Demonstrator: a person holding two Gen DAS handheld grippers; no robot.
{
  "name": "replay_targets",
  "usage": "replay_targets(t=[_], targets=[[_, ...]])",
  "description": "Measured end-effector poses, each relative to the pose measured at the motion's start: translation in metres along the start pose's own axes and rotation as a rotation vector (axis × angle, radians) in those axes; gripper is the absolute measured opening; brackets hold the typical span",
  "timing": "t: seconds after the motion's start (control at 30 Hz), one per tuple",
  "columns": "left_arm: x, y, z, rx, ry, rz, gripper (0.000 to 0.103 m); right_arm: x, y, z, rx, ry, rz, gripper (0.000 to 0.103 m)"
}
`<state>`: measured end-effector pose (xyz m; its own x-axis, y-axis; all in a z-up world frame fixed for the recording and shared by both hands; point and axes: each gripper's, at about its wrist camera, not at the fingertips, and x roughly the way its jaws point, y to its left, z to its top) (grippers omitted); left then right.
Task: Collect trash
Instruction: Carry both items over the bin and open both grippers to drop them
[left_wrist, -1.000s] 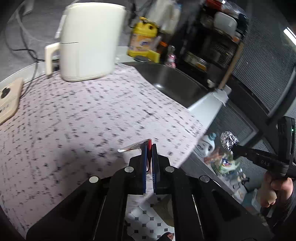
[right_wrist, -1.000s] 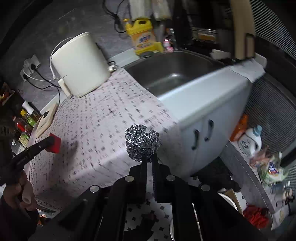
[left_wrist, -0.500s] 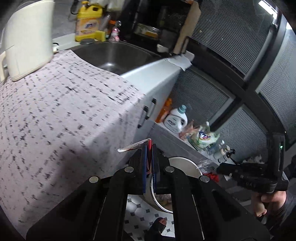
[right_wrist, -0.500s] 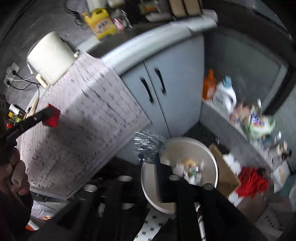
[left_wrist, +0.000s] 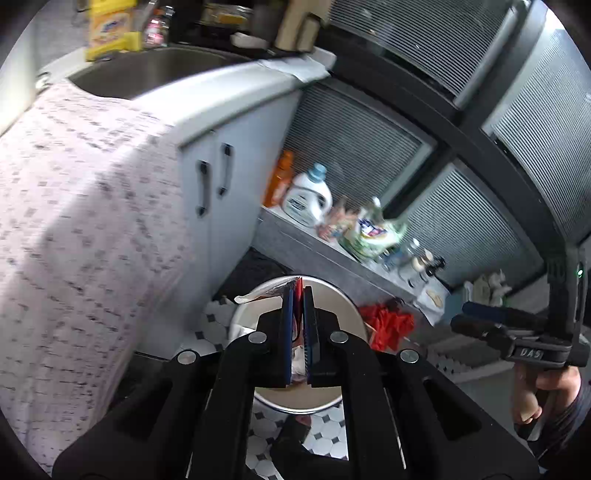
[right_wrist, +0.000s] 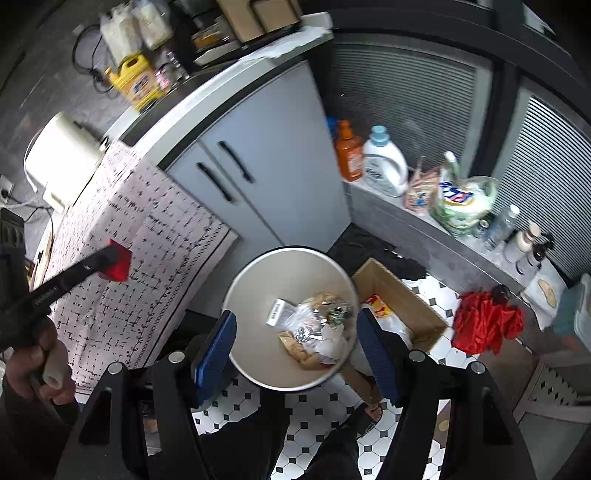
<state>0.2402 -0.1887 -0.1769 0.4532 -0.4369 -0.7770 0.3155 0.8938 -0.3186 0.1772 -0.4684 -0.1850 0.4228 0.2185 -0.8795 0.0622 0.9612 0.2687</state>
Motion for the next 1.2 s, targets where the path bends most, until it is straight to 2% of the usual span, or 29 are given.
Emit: replay_targets(t=[0.23,0.43,0.5,0.53,0.57,0.63,0.87,1.03,1.2], targets=[[0.039,-0.042,-0.011,0.027,0.057,-0.045,0.006,-0.022,-0.042,-0.009,0.036,-0.025,-0.016,0.067],[0.078,-0.048,-0.029,-0.05,0.114,-0.07,0.006,-0.032,-0.068,-0.012,0.029,-0.026,-0.025,0.067],[0.088,-0.046,-0.035,-0.083,0.138,-0.077,0.009,-0.035,-0.074,-0.013,0.029,-0.026,-0.022,0.067],[0.089,-0.044,-0.036,-0.09,0.144,-0.075,0.017,-0.036,-0.076,-0.013,0.025,-0.025,-0.021,0.067],[0.09,-0.043,-0.037,-0.1,0.146,-0.062,0.038,-0.037,-0.077,-0.013,0.021,-0.026,-0.019,0.067],[0.086,-0.043,-0.039,-0.113,0.118,-0.044,0.063,-0.037,-0.078,-0.012,0.016,-0.025,-0.013,0.067],[0.064,-0.045,-0.03,-0.116,0.098,0.021,0.07,-0.038,-0.075,-0.006,0.0,-0.038,0.048,0.068],[0.027,-0.042,-0.03,-0.128,0.061,0.105,0.074,-0.033,-0.072,0.002,-0.016,-0.046,0.109,0.07],[-0.024,-0.036,-0.034,-0.167,-0.003,0.173,0.084,-0.027,-0.057,0.014,-0.054,-0.036,0.15,0.075]])
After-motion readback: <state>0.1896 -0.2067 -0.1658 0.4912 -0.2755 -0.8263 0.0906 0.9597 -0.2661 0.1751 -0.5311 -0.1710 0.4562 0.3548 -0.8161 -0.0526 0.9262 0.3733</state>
